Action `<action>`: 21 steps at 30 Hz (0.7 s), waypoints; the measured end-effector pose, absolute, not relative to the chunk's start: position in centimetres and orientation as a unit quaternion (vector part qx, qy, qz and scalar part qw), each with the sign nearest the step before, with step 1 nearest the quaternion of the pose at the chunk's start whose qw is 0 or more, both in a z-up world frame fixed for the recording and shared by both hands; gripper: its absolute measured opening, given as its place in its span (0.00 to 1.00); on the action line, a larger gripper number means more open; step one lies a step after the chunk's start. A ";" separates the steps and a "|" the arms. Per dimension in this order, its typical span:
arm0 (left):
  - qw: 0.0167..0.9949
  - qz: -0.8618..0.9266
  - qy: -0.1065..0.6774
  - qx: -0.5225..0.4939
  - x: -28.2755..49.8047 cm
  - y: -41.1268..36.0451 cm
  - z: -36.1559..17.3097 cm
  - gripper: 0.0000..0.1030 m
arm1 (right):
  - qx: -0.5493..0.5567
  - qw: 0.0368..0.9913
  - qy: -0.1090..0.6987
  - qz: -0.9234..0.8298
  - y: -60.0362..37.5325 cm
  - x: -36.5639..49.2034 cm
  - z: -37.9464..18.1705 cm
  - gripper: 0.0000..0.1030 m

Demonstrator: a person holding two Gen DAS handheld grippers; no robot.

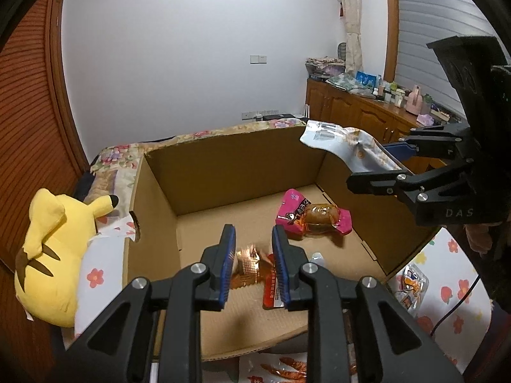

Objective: Organize snacks
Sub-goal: 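Carry both snacks into the box and open both tools to release them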

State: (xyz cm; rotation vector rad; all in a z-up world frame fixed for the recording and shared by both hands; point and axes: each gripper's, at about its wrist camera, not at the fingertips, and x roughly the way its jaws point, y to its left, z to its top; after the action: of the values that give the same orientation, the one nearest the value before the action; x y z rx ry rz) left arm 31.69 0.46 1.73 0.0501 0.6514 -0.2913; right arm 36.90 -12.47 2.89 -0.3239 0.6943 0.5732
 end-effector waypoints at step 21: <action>0.941 -0.148 0.301 0.030 29.2 0.4 2.3 0.27 | -0.134 0.898 0.335 0.254 -13.3 37.0 2.7 0.27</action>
State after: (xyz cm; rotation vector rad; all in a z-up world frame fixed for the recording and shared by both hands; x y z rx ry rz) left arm 29.17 0.43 2.29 0.0608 0.6148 -0.3029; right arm 36.96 -13.28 2.74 -0.2768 0.6937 0.5254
